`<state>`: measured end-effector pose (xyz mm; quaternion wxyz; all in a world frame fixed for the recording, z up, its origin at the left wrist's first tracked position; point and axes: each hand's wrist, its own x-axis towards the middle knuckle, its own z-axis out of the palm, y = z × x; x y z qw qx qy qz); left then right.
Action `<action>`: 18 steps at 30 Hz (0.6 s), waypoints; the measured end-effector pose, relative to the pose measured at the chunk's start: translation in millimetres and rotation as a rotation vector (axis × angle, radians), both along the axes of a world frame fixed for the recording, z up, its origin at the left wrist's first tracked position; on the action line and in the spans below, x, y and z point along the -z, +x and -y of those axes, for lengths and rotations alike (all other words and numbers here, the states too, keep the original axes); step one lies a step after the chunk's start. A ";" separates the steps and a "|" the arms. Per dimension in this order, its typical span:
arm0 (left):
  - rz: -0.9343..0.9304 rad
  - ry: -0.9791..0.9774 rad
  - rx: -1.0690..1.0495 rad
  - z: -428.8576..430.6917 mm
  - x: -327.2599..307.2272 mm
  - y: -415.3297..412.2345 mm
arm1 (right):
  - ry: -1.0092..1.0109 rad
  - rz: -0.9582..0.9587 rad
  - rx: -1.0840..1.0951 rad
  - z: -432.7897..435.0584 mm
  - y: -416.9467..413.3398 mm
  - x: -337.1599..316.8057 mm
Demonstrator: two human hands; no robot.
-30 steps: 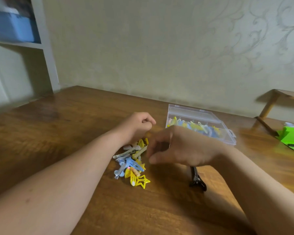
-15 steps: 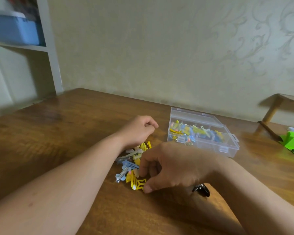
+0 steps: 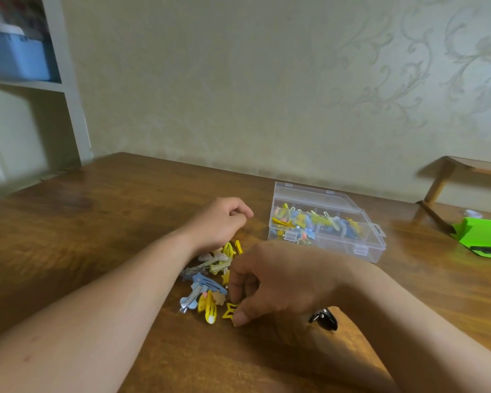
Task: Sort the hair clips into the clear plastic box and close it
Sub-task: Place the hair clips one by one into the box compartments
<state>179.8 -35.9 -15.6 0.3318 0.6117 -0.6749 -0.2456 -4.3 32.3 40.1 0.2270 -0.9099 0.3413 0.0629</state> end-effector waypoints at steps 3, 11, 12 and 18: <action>-0.001 0.005 0.002 0.0 0.3 0.2 | -0.026 -0.005 0.006 1.1 -0.4 0.1; -0.009 -0.015 0.016 4.4 1.6 2.4 | -0.260 0.047 0.074 7.3 1.5 6.8; -0.012 -0.012 0.013 4.8 1.4 1.6 | -0.285 0.062 0.084 8.9 1.6 8.2; -0.043 -0.011 -0.004 10.7 4.8 0.7 | -0.305 0.124 0.109 16.1 -1.4 14.2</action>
